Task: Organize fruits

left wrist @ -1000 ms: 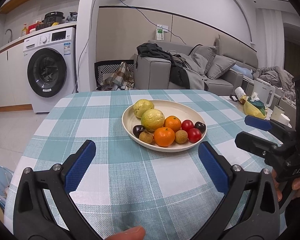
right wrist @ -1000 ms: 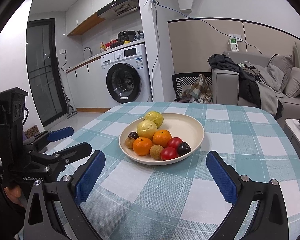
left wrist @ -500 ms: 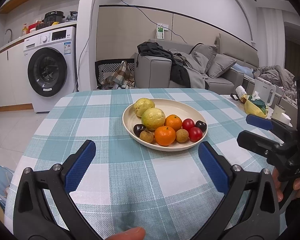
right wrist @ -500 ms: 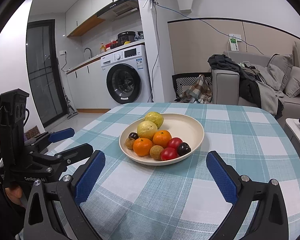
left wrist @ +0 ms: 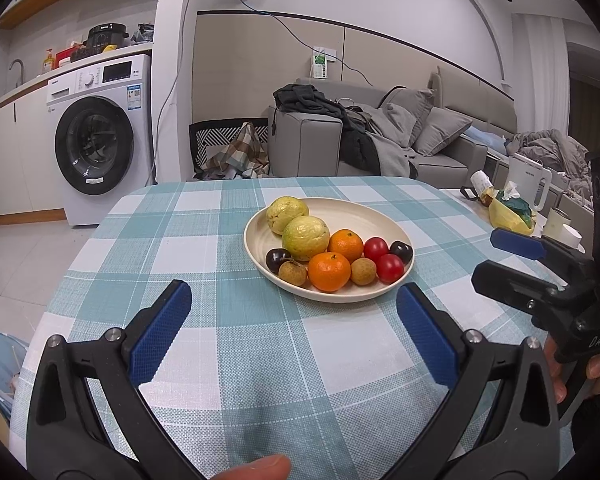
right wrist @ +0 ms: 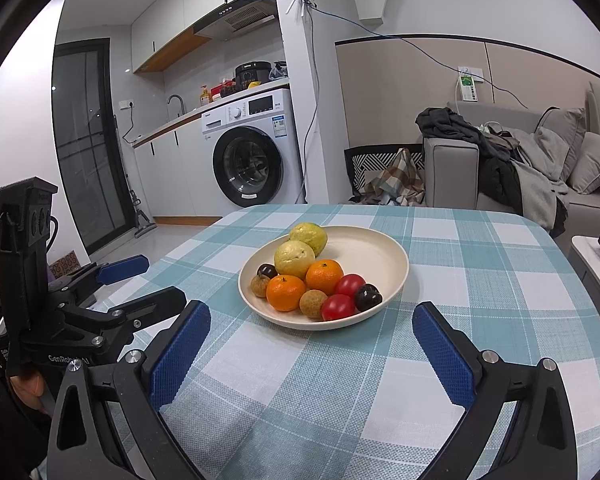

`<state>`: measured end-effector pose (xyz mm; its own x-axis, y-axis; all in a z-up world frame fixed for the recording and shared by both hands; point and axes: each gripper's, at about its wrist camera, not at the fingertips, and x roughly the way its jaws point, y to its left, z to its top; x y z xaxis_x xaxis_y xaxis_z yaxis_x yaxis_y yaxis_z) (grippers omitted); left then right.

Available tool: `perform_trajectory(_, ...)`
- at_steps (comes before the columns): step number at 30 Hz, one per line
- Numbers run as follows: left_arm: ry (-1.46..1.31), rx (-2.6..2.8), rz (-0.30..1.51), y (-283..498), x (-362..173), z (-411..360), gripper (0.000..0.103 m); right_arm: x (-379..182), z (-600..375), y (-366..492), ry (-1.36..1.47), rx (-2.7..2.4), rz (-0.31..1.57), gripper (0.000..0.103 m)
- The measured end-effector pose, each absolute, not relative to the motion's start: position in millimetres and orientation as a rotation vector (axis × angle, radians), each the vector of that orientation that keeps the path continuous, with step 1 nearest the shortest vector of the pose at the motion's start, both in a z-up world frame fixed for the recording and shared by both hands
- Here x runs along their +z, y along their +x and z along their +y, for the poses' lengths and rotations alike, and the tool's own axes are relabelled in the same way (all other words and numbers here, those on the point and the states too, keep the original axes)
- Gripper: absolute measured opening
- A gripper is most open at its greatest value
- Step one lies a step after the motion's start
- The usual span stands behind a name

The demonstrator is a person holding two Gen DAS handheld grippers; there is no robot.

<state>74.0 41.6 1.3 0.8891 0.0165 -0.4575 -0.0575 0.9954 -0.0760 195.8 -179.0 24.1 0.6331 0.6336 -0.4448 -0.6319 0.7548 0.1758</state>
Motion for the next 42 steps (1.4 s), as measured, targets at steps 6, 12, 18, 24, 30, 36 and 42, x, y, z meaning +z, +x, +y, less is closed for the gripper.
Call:
perform_trajectory(6, -0.087, 0.04, 0.474, 74.4, 0.7, 41.3, 0.102, 24.2, -179.1, 195.7, 0.002, 0.723, 0.51, 0.103)
perform_trajectory(12, -0.087, 0.04, 0.474, 74.7, 0.0, 41.2, 0.102, 24.2, -179.1, 195.7, 0.003, 0.724, 0.511, 0.103)
perform_trajectory(18, -0.086, 0.041, 0.475, 74.7, 0.1, 41.0, 0.102, 23.3, -179.0, 196.1, 0.003, 0.722, 0.513, 0.103)
perform_trajectory(24, -0.086, 0.041, 0.475, 74.8, 0.3, 40.9, 0.102, 23.2, -179.0, 196.1, 0.003, 0.722, 0.514, 0.103)
perform_trajectory(30, -0.086, 0.041, 0.476, 74.8, 0.4, 40.7, 0.102, 23.4, -179.0, 196.2, 0.002, 0.722, 0.514, 0.103)
perform_trajectory(36, -0.086, 0.04, 0.474, 74.8, 0.7, 40.5, 0.102, 22.5, -179.4, 196.5, 0.003, 0.72, 0.516, 0.103)
perform_trajectory(42, -0.082, 0.034, 0.467, 75.2, -4.3, 41.0, 0.102, 22.7, -179.4, 196.6, 0.002, 0.72, 0.516, 0.103)
